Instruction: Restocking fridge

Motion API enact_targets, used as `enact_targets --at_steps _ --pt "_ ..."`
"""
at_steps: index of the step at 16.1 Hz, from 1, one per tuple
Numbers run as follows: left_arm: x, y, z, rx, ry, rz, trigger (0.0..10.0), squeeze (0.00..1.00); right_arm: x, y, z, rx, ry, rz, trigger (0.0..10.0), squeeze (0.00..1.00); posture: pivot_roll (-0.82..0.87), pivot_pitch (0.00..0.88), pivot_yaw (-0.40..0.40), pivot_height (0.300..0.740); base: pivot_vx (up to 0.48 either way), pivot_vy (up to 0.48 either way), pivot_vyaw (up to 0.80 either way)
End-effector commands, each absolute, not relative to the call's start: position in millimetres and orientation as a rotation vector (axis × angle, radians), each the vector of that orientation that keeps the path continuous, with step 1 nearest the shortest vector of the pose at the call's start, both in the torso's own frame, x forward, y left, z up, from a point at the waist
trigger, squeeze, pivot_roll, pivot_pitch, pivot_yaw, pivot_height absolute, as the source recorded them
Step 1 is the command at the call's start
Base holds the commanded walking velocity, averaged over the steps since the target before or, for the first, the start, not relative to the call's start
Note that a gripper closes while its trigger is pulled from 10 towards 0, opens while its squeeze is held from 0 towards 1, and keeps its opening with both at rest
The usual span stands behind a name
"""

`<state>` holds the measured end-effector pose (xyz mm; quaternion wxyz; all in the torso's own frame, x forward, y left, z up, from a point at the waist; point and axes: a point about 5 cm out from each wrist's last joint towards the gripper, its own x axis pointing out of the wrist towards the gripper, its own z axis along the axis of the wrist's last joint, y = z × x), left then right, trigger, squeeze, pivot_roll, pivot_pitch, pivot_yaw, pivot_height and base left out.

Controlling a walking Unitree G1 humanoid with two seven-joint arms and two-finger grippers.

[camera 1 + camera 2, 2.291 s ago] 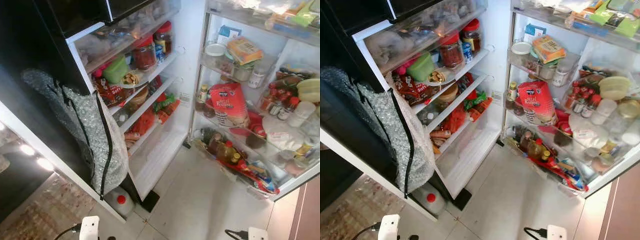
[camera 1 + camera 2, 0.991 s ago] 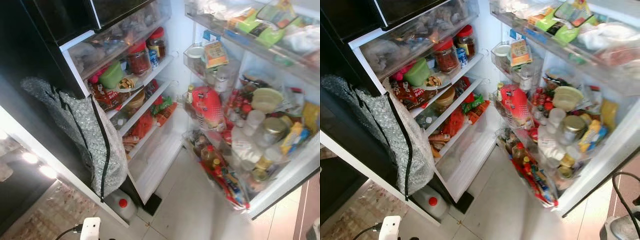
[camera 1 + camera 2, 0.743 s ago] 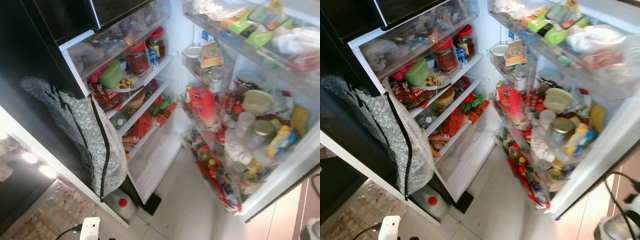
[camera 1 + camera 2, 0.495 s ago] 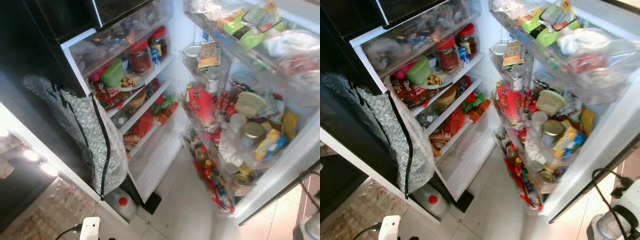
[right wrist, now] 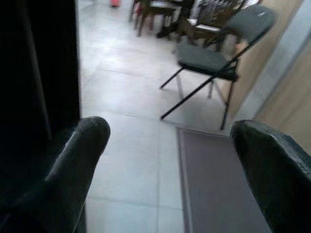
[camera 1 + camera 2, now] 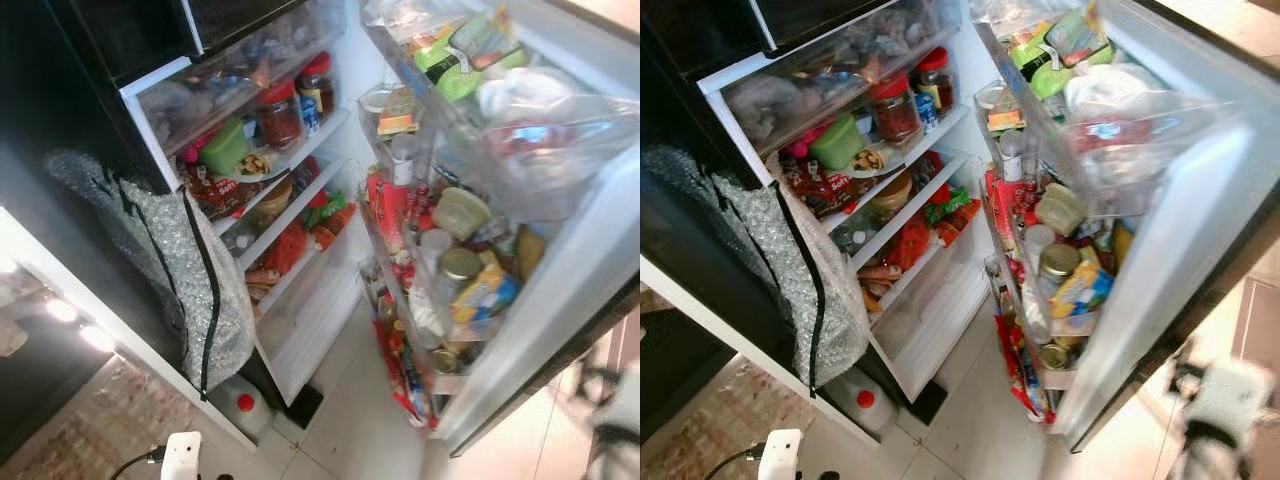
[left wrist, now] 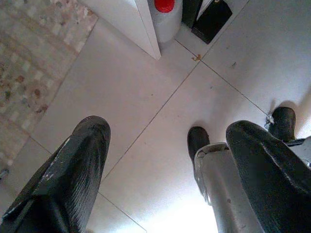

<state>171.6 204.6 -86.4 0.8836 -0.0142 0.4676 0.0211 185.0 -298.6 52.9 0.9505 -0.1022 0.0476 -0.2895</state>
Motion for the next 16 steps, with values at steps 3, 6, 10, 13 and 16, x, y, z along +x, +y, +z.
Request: enact_targets --at_steps 3,6,10,13,16 --pt "166.1 209.6 -88.3 -0.015 1.002 0.051 10.0 0.0 194.2 -257.7 68.8 -0.164 0.024 -0.365 10.0 0.0 -0.13 0.061 0.128 0.74 0.0 0.0 0.0" --pt "166.3 209.3 -88.2 -0.017 1.002 0.048 10.0 0.0 215.4 -196.8 92.9 -0.063 -0.042 0.053 10.0 0.0 -0.13 0.06 0.129 0.74 0.0 0.0 0.0" --pt "167.7 208.1 -87.9 -0.024 0.996 0.057 10.0 0.0 251.5 -101.5 127.0 0.049 -0.093 0.6 10.0 0.0 -0.12 0.051 0.121 0.74 0.0 0.0 0.0" --pt "167.8 207.7 -87.9 -0.032 0.992 0.066 10.0 0.0 261.6 -47.8 135.6 0.024 -0.115 0.869 10.0 0.0 -0.08 0.042 0.114 0.74 0.0 0.0 0.0" --pt "166.8 208.0 -88.2 -0.044 0.986 0.086 10.0 0.0 284.9 -57.7 120.8 -0.037 -0.059 0.743 10.0 0.0 -0.07 0.049 0.093 0.74 0.0 0.0 0.0"
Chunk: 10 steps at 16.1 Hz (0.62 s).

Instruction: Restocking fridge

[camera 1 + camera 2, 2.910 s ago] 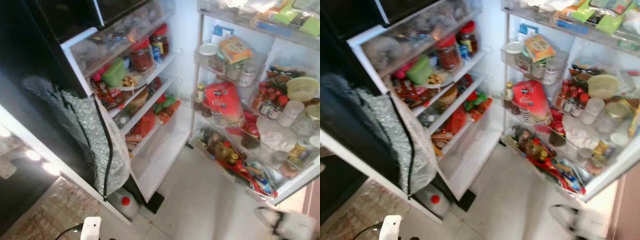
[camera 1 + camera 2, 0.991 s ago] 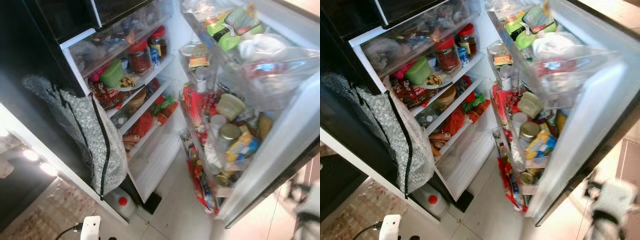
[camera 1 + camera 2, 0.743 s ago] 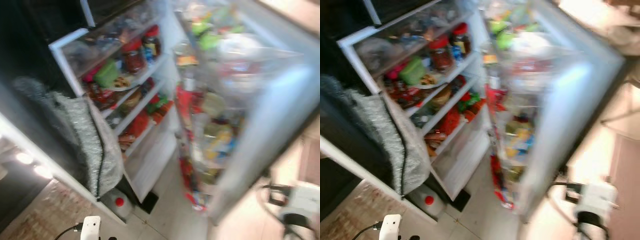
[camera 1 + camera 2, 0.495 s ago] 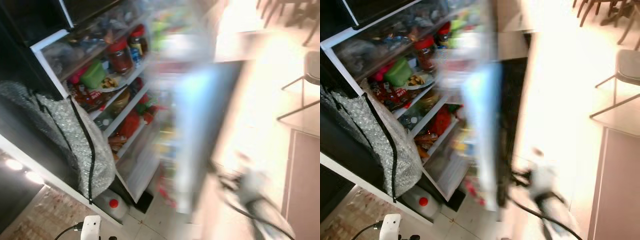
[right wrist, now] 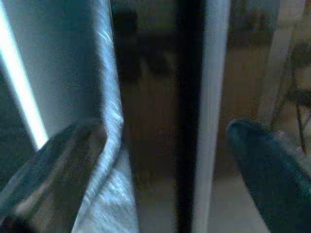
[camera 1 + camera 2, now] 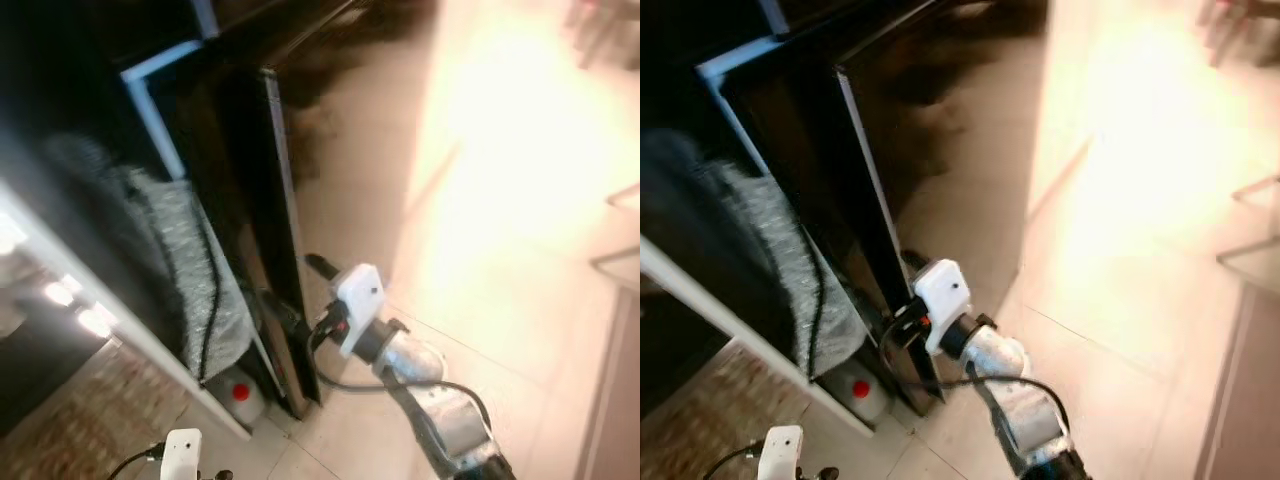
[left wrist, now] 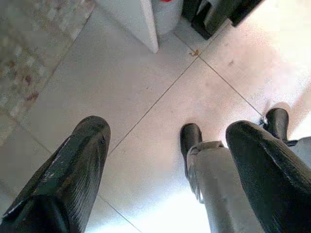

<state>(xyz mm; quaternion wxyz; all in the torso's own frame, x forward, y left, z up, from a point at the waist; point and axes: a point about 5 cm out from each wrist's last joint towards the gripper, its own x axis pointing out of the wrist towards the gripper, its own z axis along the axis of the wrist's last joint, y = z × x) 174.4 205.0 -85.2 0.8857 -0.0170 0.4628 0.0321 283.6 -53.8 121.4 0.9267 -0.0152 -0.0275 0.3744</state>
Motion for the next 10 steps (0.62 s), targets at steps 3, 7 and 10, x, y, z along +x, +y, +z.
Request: enact_targets --at_steps 3,7,10 --pt "165.2 205.9 -89.2 -0.045 0.991 0.084 10.0 0.0 305.9 -129.7 90.4 -0.063 0.073 0.363 10.0 0.0 -0.07 0.047 0.074 0.74 0.0 0.0 0.0" --pt "163.4 203.5 -90.4 -0.044 0.997 0.081 10.0 0.0 295.9 -218.6 48.6 -0.022 0.251 -0.035 10.0 0.0 -0.08 0.034 0.065 0.74 0.0 0.0 0.0" --pt "163.1 202.3 -90.7 -0.038 1.0 0.072 10.0 0.0 239.8 -260.6 -24.0 0.092 0.617 -0.257 10.0 0.0 -0.08 0.013 0.071 0.74 0.0 0.0 0.0"
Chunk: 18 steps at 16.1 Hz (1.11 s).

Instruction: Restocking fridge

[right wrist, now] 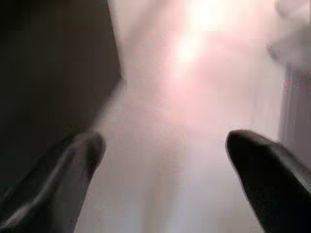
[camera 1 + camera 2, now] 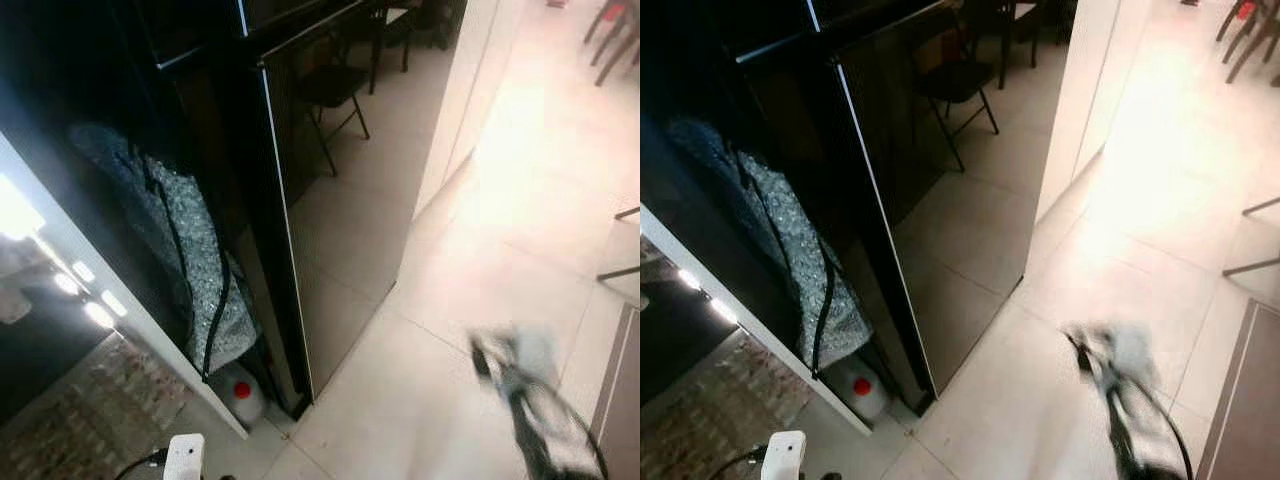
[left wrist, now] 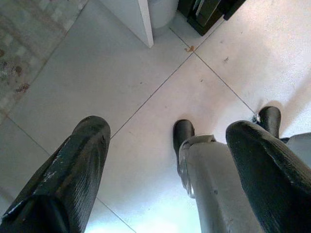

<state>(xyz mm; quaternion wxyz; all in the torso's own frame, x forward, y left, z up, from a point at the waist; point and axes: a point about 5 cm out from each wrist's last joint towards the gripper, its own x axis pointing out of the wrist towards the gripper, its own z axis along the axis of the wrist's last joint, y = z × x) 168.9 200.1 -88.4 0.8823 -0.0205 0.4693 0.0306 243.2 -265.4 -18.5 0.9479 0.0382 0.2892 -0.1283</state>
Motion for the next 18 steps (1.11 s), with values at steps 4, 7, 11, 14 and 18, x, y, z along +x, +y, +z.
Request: enact_targets --at_steps 4,7,11,14,18 --pt "160.7 203.4 -91.5 -0.04 1.0 0.08 10.0 0.0 156.0 -241.4 -84.5 0.097 1.002 -0.242 10.0 0.0 -0.03 0.0 0.065 0.74 0.0 0.0 0.0" --pt "158.7 205.2 -92.1 -0.018 1.012 0.067 10.0 0.0 139.9 -216.6 -97.3 0.135 1.052 -0.226 10.0 0.0 -0.05 0.0 0.083 0.74 0.0 0.0 0.0" --pt "157.5 204.7 -92.5 -0.032 1.007 0.07 10.0 0.0 135.9 -202.6 -101.3 0.186 1.055 -0.248 10.0 0.0 -0.04 0.0 0.082 0.74 0.0 0.0 0.0" --pt "156.9 204.8 -92.8 -0.011 1.018 0.053 10.0 0.0 139.8 -203.6 -99.5 0.191 1.027 -0.266 10.0 0.0 -0.05 0.0 0.088 0.74 0.0 0.0 0.0" --pt "156.0 204.5 -93.2 -0.016 1.018 0.053 10.0 0.0 130.4 -201.4 -103.2 0.156 1.061 -0.254 10.0 0.0 -0.05 0.0 0.087 0.74 0.0 0.0 -0.37"
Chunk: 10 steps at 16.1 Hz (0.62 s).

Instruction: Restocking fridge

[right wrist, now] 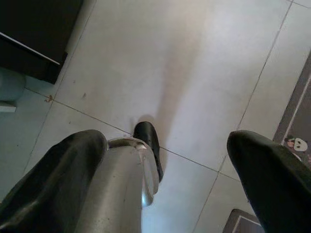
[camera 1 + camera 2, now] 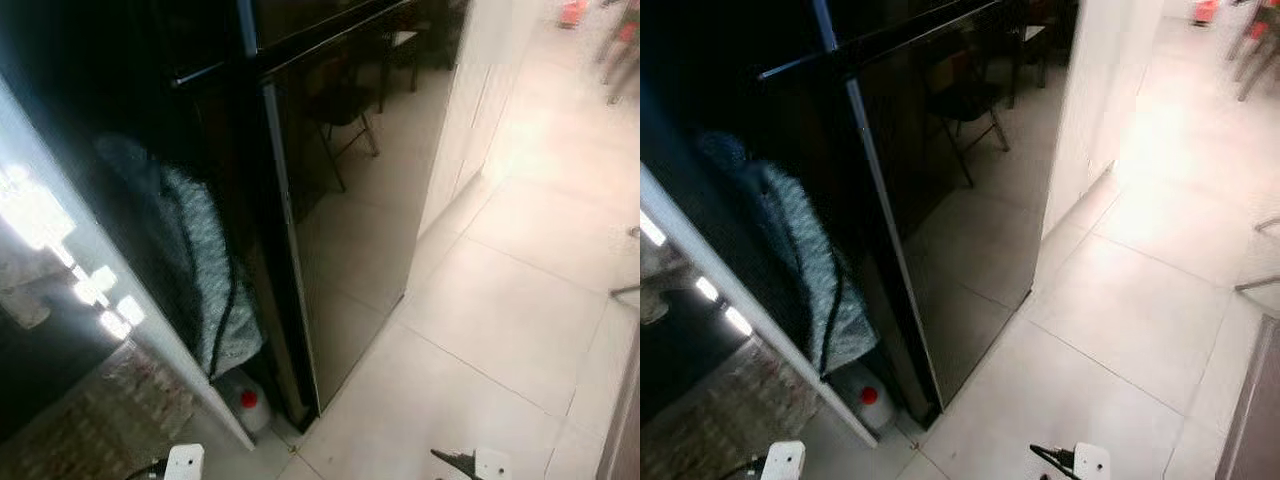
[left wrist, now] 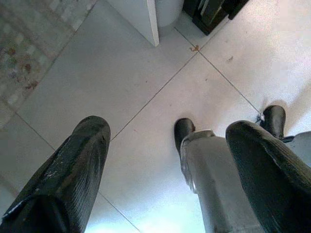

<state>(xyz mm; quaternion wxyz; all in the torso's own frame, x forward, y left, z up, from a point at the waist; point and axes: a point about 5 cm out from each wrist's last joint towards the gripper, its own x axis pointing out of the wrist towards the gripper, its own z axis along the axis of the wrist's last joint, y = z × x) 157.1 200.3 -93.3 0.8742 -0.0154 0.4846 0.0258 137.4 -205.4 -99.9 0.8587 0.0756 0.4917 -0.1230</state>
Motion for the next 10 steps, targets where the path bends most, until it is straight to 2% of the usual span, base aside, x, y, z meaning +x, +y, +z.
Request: enact_targets --at_steps 1,10 --pt "155.7 204.5 -93.3 -0.018 1.019 0.054 10.0 0.0 130.1 -200.6 -103.3 0.145 1.062 -0.241 10.0 0.0 -0.05 0.0 0.087 0.74 0.0 0.0 -0.74" --pt "160.2 203.7 -91.5 -0.014 1.002 0.046 10.0 0.0 134.3 -204.5 -101.3 0.111 1.056 -0.22 10.0 0.0 -0.04 0.017 0.074 0.74 0.0 0.0 -0.74"
